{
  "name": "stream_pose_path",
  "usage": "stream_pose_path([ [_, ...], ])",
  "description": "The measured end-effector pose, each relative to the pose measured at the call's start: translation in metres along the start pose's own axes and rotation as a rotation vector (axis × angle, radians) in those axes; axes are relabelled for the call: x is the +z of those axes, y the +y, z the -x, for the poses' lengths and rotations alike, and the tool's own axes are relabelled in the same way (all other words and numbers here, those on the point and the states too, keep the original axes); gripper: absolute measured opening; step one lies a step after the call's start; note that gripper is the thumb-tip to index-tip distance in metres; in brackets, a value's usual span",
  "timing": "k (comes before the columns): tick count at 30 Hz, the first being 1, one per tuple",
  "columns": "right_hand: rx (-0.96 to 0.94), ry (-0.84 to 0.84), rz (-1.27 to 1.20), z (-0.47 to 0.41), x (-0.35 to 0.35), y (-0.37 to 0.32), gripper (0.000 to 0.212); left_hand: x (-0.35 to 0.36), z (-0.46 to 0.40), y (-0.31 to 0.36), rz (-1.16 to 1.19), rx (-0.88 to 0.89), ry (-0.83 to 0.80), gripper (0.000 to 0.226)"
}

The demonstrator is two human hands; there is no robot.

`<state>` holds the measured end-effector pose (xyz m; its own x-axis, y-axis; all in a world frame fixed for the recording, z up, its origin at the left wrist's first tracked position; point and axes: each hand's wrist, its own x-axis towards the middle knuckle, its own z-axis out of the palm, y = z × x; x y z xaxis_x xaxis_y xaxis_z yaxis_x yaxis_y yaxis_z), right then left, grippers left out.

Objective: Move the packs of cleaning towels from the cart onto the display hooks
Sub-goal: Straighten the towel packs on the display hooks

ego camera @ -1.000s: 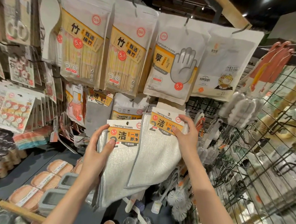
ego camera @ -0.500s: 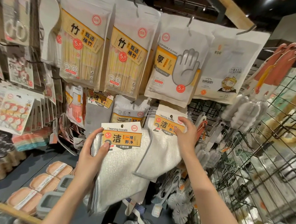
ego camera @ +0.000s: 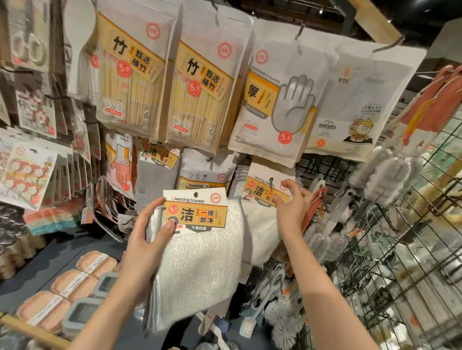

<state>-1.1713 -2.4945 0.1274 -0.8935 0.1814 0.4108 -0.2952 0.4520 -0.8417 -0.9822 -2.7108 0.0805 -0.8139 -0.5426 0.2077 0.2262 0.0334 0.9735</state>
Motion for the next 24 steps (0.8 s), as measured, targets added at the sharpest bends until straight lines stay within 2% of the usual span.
stream_pose_path([
  [6,-0.016,-0.006,0.153,0.012,-0.005,-0.001,0.032,0.0,0.007,0.006,0.015,-0.013,-0.017,0.058],
  [15,-0.032,-0.09,0.157,0.037,-0.029,-0.027,0.025,0.005,0.019,0.015,0.052,0.028,-0.027,0.042],
  [18,-0.037,-0.249,-0.038,0.06,-0.027,-0.046,0.025,0.009,0.024,0.02,0.072,0.03,-0.032,0.041],
  [21,-0.038,-0.471,-0.089,0.087,-0.018,-0.06,0.031,0.012,0.029,0.024,0.086,0.027,-0.032,0.041],
  [24,-0.079,-0.496,-0.083,0.104,-0.012,-0.064,0.044,0.013,0.033,0.027,0.102,0.022,-0.039,0.041],
])
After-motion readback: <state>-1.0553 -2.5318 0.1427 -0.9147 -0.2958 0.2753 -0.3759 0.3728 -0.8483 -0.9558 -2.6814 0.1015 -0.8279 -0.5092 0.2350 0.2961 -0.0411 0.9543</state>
